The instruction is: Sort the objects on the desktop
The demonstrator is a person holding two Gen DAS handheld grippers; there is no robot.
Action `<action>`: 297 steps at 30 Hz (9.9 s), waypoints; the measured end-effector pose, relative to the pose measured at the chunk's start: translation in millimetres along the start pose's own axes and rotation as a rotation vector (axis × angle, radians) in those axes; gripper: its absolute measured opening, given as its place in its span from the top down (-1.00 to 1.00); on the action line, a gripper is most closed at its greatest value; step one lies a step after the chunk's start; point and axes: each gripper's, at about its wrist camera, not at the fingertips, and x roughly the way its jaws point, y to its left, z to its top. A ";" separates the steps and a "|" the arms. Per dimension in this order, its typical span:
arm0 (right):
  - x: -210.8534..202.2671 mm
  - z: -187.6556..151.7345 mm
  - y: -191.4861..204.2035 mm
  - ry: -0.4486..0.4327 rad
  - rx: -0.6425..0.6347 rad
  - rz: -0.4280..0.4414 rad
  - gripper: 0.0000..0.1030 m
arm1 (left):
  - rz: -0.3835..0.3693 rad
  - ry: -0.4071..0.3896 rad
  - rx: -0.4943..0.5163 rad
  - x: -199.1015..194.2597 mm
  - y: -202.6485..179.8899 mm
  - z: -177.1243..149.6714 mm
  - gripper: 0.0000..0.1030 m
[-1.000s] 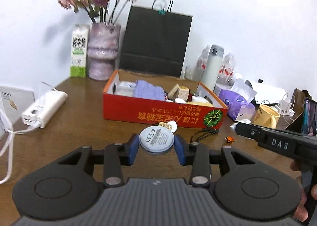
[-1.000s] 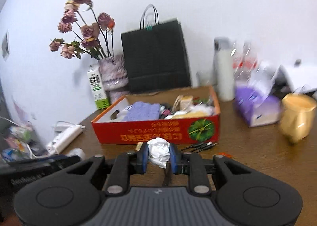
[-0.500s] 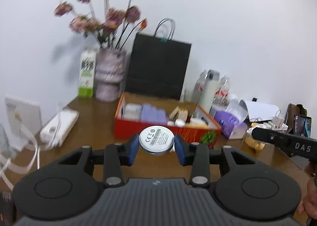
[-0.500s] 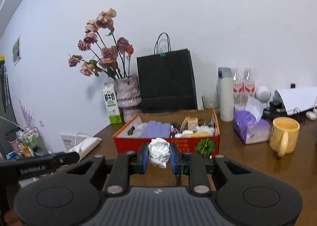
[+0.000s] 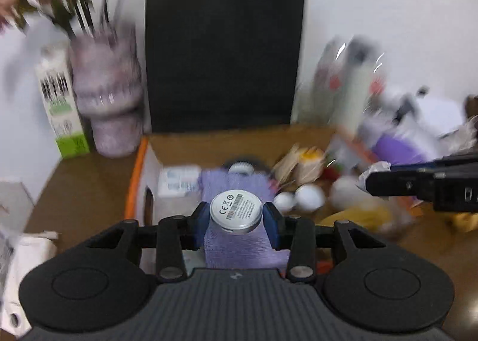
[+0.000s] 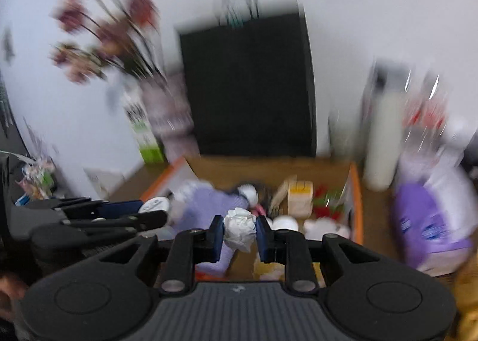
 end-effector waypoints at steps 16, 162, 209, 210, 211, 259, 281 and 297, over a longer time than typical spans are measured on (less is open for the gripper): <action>116.5 3.5 -21.9 0.201 0.167 -0.024 0.22 | -0.024 -0.008 -0.101 14.3 15.3 -24.2 -0.48; -197.8 -198.1 8.4 -0.332 0.069 -0.011 0.68 | -0.012 -0.485 0.041 -247.2 -65.1 -123.8 0.95; -42.0 -121.3 3.1 -0.081 -0.002 -0.233 -0.30 | 0.083 -0.213 -0.006 -122.9 -51.8 -133.7 -0.96; -50.4 -135.7 4.9 -0.068 0.015 -0.220 -0.30 | 0.087 -0.201 0.020 -129.7 -55.9 -148.3 -0.96; -57.7 -149.2 6.6 -0.054 0.026 -0.216 -0.30 | 0.093 -0.195 0.041 -135.8 -58.8 -160.9 -0.96; 40.0 -119.1 -11.8 0.044 0.116 0.159 0.38 | -0.091 -0.027 -0.093 1.8 -19.7 -119.3 0.39; 45.7 -145.7 49.4 -0.022 -0.091 -0.132 0.50 | 0.054 -0.007 -0.058 -43.7 -14.9 -138.2 0.41; -113.6 -239.5 56.0 -0.063 0.022 -0.269 0.50 | -0.089 -0.153 -0.035 -119.7 -52.5 -155.6 0.41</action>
